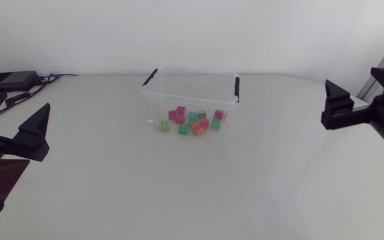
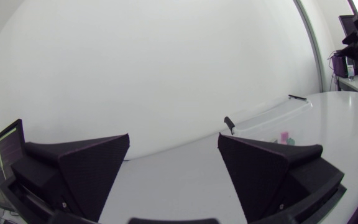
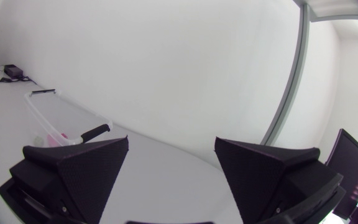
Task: Pick up the duplo bricks and place them in the container
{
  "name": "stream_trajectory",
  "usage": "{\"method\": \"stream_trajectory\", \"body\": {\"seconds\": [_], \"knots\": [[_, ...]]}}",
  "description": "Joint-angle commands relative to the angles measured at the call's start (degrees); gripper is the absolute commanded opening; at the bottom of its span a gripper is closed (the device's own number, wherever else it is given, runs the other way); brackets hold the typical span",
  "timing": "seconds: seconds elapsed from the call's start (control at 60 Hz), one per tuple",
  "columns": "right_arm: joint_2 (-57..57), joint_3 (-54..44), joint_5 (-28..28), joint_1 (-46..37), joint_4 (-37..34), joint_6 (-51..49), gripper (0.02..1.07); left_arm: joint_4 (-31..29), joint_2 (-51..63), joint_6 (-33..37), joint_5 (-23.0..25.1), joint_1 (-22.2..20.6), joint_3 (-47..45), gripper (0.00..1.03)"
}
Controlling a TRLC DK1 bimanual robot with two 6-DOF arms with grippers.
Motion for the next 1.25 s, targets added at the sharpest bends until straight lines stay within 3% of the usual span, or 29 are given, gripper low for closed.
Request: {"method": "stream_trajectory", "body": {"seconds": [0.0,0.933,1.233], "knots": [[-5.8,-4.7,0.7,-0.9,-1.4,-1.6,1.02,0.9,-0.7,0.7,-0.2,1.1,-2.2,0.99],[-35.4,-29.3,-13.7,-10.6,-7.3,20.7,1.02,-12.7,-24.2,-17.9,-10.1,-6.9,-17.2,0.99],[-35.6,-29.5,-13.9,-10.7,-7.3,20.9,1.02,-12.8,-24.4,-18.0,-10.2,-6.9,-17.4,0.99]]}}
